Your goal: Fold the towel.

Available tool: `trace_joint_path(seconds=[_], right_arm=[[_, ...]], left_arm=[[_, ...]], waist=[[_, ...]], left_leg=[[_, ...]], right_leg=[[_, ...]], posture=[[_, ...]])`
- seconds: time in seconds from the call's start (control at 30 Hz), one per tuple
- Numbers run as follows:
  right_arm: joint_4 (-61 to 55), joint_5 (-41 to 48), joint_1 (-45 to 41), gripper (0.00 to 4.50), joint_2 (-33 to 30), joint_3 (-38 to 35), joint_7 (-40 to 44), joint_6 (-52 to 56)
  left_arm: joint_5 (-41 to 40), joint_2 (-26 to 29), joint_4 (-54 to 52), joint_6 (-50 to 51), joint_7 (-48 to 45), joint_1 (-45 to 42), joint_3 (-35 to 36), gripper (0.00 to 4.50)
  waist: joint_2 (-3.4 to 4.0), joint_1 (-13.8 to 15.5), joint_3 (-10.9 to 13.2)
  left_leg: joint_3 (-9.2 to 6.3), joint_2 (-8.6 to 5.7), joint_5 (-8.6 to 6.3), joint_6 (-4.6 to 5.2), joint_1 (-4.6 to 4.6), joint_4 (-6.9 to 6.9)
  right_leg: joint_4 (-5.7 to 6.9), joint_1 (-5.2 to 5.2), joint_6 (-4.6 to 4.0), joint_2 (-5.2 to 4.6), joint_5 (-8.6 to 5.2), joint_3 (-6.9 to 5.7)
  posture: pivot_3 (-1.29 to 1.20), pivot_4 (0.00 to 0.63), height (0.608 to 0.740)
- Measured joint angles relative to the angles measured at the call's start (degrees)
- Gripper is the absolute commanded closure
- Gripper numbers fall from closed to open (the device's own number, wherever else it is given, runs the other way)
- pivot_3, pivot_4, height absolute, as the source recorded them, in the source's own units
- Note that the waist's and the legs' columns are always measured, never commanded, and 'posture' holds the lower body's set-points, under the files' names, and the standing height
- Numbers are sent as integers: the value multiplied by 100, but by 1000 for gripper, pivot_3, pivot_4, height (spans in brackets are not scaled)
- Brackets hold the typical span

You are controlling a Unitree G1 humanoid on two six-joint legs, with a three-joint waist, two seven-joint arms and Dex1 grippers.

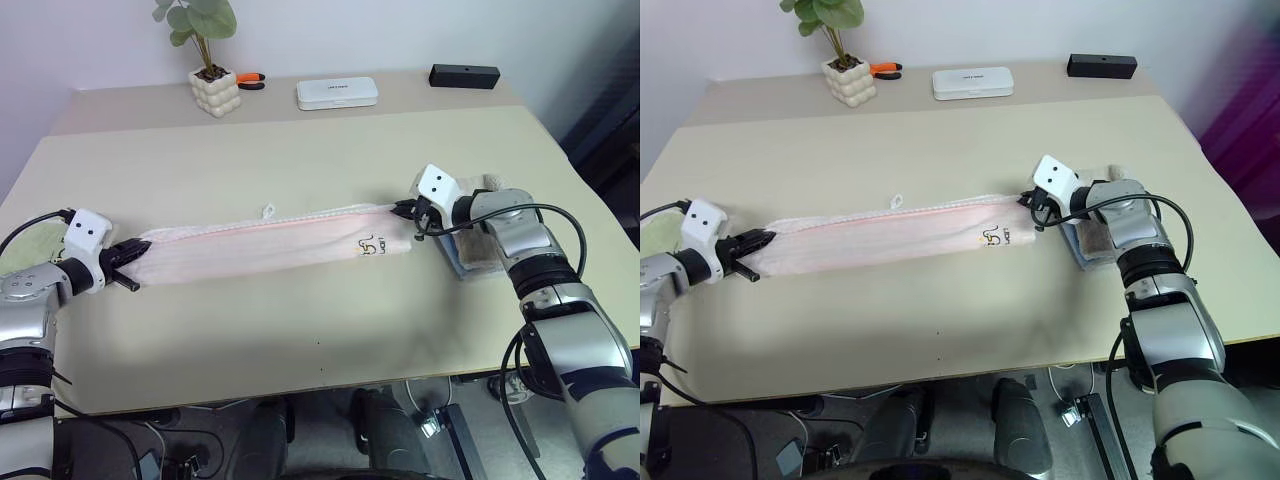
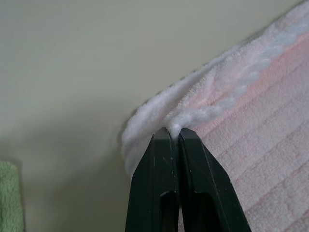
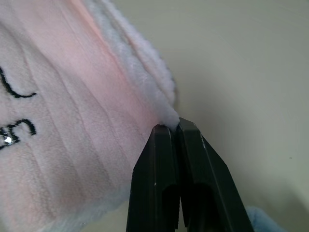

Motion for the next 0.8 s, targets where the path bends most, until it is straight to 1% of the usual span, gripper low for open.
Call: trace_joint_path(seconds=[0.07, 0.1, 0.17, 0.2, 0.23, 0.27, 0.33, 0.4, 0.47, 0.5, 0.53, 0.57, 0.67, 0.7, 0.73, 0.77, 0.8], right_arm=[[227, -51, -91, 3588, 25, -8, -98, -96], [316, -61, -129, 3182, 24, -31, -139, -107], [436, -74, -171, 2155, 23, -92, -174, -149], [456, -85, -174, 1723, 24, -104, -207, -184], [458, -96, -174, 1146, 23, -117, -263, -218], [457, -102, -174, 735, 19, -134, -350, -258], [431, -119, -175, 735, -18, -183, -510, -324], [286, -131, -168, 735, -98, -277, -635, -325], [-217, -72, -39, 735, -267, -446, -727, -179], [-526, 9, 55, 473, -332, -585, -738, 2], [-1020, 164, 253, 155, -419, -749, -717, 326], [-1553, 360, 505, 17, -500, -901, -669, 714], [-3475, 1163, 1652, 17, -671, -1380, -516, 2277], [-4136, 1462, 2067, 17, -677, -1530, -545, 2886], [-4888, 1853, 2539, 17, -665, -1682, -603, 3586], [-5406, 2188, 2844, 17, -630, -1775, -667, 4128], [-5998, 2602, 3178, 17, -490, -1969, -837, 4776]], left_arm=[[-3, 1, 22, 59, -24, 0, -4, 3574], [-2, 4, 59, 75, -20, 1, -2, 3108], [1, 7, 87, 80, 28, 9, 6, 2082], [7, 16, 85, 74, 68, 14, 13, 1641], [14, 19, 84, 53, 137, 19, 22, 1064], [11, 15, 83, 46, 233, 19, 53, 671], [-69, -29, 62, 110, 388, 18, 226, 671], [-322, -139, -58, 277, 529, 14, 510, 671], [-672, -295, -432, 502, 615, 56, 851, 671], [-834, -330, -642, 605, 657, 99, 974, 613], [-996, -367, -911, 695, 688, 186, 1121, 589], [-1112, -383, -1166, 732, 713, 323, 1253, 589], [-1237, -432, -1956, 784, 826, 955, 1522, 589], [-1205, -445, -2257, 786, 875, 1182, 1511, 589], [-1147, -474, -2666, 788, 889, 1488, 1458, 589], [-1110, -507, -2972, 813, 890, 1678, 1351, 589], [-1097, -588, -3446, 857, 907, 1862, 1141, 589]], waist=[[0, 1, 0], [0, 0, 0], [0, -2, 0], [0, -3, 0], [0, -3, 0], [1, -2, 0], [1, 2, 0], [1, 8, 0], [0, 22, 0], [0, 20, 0], [0, 20, 0], [-1, 20, -1], [-1, 30, -2], [-1, 33, -1], [-1, 35, -1], [0, 40, -1], [-1, 48, -2]], left_leg=[[0, 0, 0, 0, 0, 0], [0, 0, 0, 0, 0, 0], [0, 0, 0, 0, 1, 0], [-1, 0, 0, 0, 1, 0], [-1, 0, 0, 0, 1, 0], [-1, 0, 0, 0, 1, 0], [-1, 0, 0, 0, 1, 0], [-2, 0, 0, 0, -1, 2], [-5, -1, 0, -1, -3, 2], [-6, -1, 0, -1, -3, 2], [-7, 0, 0, -1, -3, 1], [-9, 3, -1, 0, -2, -1], [-11, 7, -2, 3, 1, -6], [-9, 7, -2, 3, -2, -6], [-11, 11, -3, 3, 1, -5], [-10, 16, -3, 3, 4, -2], [-11, 20, -3, 3, 5, 2]], right_leg=[[1, 0, 0, 0, 0, 0], [1, 0, 0, 0, 0, 0], [1, 0, 0, 0, 0, 0], [1, 0, 0, 0, 0, 0], [2, 0, 0, 0, 0, 0], [2, 0, 0, 0, 0, 1], [3, 0, 0, -1, 0, 1], [2, 0, 0, -2, 0, 1], [1, 0, 0, -3, 0, 0], [1, 0, 0, -3, 0, 1], [0, 0, 0, -3, 0, 1], [0, 0, 0, -4, 0, 1], [0, 1, 0, -4, 0, 3], [-2, 0, 0, -4, 0, 3], [-1, 3, -1, -4, -1, 5], [1, 6, -1, -5, -1, 6], [0, 11, -2, -5, 0, 6]], posture=[[0, 150, 740], [0, 150, 740], [0, 150, 740], [0, 150, 740], [0, 150, 740], [0, 150, 740], [0, 150, 740], [0, 150, 740], [0, 150, 740], [0, 150, 740], [0, 150, 740], [0, 150, 740], [0, 150, 740], [0, 150, 740], [0, 150, 740], [0, 150, 740], [0, 150, 740]])
